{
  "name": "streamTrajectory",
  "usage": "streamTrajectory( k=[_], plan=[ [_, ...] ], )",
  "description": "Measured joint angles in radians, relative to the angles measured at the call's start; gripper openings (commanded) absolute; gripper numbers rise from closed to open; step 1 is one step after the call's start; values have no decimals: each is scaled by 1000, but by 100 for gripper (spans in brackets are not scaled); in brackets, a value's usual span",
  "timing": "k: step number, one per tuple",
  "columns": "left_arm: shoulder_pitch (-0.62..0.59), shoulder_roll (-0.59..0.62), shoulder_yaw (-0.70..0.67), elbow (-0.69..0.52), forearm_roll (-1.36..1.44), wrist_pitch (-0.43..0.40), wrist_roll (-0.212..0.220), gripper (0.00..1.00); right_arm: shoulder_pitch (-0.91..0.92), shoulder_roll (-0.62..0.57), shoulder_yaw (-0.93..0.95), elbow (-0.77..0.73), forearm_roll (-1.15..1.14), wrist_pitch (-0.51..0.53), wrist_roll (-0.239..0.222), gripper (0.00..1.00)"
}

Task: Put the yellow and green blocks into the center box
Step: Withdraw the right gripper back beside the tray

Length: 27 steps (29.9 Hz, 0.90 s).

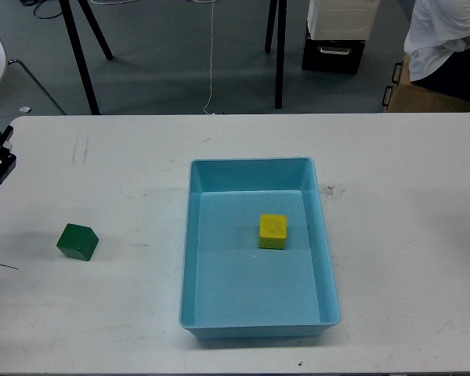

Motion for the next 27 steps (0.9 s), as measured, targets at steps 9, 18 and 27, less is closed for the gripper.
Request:
streamTrajectory(
  k=[9,18,27],
  plan=[
    [28,-4,-4,0,0,1,-4,100,-81,51,-1,-78,576,-37,126,99],
    [37,-4,-9,0,1,0,-5,100,-241,331,1,-296,738,248,166,99],
    [49,3,-13,0,2,-2,-5,100,-336,518,18,-478,572,342,186,99]
  ],
)
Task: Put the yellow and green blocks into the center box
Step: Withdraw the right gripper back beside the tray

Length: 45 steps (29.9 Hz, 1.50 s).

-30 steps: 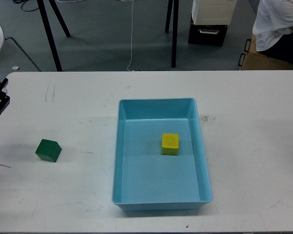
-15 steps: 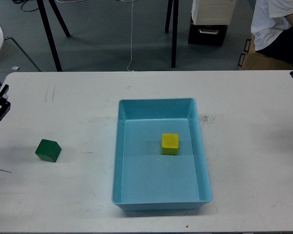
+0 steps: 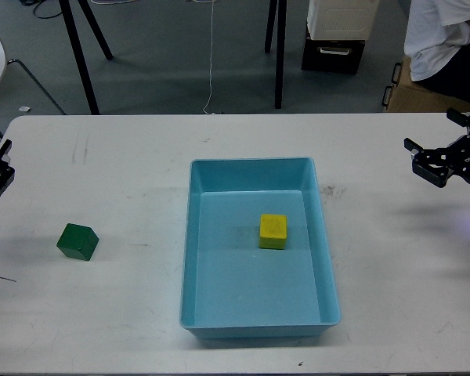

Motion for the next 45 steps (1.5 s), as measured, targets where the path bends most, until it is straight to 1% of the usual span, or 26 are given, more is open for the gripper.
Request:
streamTrajectory(
  k=[5,7,13,15,17,22,27,30,37,42,45],
  plan=[
    [0,0,-1,0,0,0,0,100,-30,13,37,-1,-38,0,32,99],
    [0,0,-1,0,0,0,0,100,-45,14,87,14,-35,0,46,99],
    [2,0,-9,2,0,-1,0,100,-124,16,322,74,1,0,146,99],
    [2,0,-10,2,0,-1,1,100,-147,17,376,106,52,0,167,99],
    [2,0,-10,2,0,-1,3,100,-161,17,411,127,118,0,179,99],
    [2,0,-10,2,0,-2,3,100,-187,47,441,136,200,0,186,99],
    [2,-1,-10,2,0,-3,3,100,-210,117,461,134,208,0,184,99],
    [2,0,-12,2,0,-6,5,100,-213,139,461,131,196,0,183,99],
    [2,6,-38,4,-3,-6,7,100,-236,131,455,137,167,0,184,99],
    [2,36,-46,16,-3,1,8,100,-243,129,455,140,151,0,185,99],
    [3,50,-47,34,-3,1,0,100,-243,129,453,141,133,0,185,99]
  ],
)
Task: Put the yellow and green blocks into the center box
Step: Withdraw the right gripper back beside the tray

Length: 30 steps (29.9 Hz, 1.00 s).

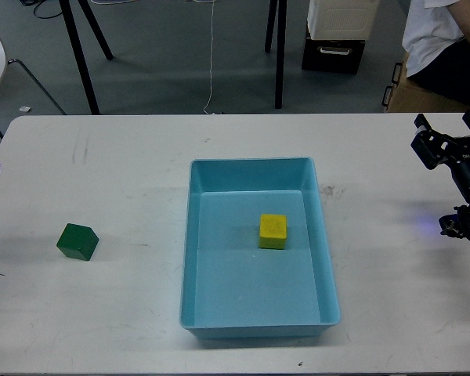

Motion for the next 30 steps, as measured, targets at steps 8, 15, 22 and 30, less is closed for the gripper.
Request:
streamTrajectory(
  k=[8,15,22,30],
  plan=[
    [14,144,4,22,47,-5,8,100,0,0,2,17,-52,0,0,99],
    [29,384,66,-29,444,-62,4,100,-18,-2,5,28,-71,0,0,99],
    [23,498,80,-105,877,-84,-32,100,-33,-2,5,33,-96,0,0,99],
    [-6,565,79,-213,1468,-189,-232,100,-55,-22,6,60,-114,0,0,99]
  ],
)
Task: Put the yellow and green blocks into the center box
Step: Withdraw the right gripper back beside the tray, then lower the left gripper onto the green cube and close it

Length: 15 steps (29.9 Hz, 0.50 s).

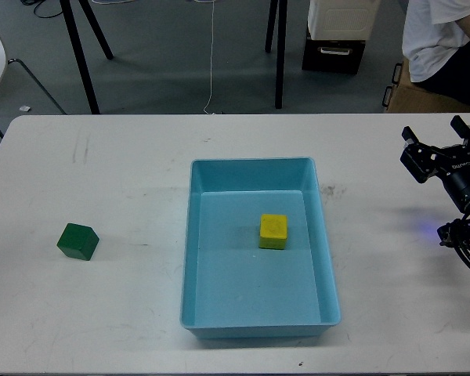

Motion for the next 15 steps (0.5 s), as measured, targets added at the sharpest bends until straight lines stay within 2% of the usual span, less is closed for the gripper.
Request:
streamTrajectory(
  k=[5,8,11,15],
  plan=[
    [-48,-1,5,-60,168,-13,-38,100,-1,-2,4,12,-6,0,0,99],
    [-99,-12,15,-73,219,-13,-39,100,-1,-6,5,20,-6,0,1,99],
    [-123,-36,30,-75,329,-13,-20,100,-1,-22,6,38,-6,0,3,99],
    [-134,-120,57,-75,586,-13,35,100,-1,-32,9,54,-7,0,4,99]
  ],
)
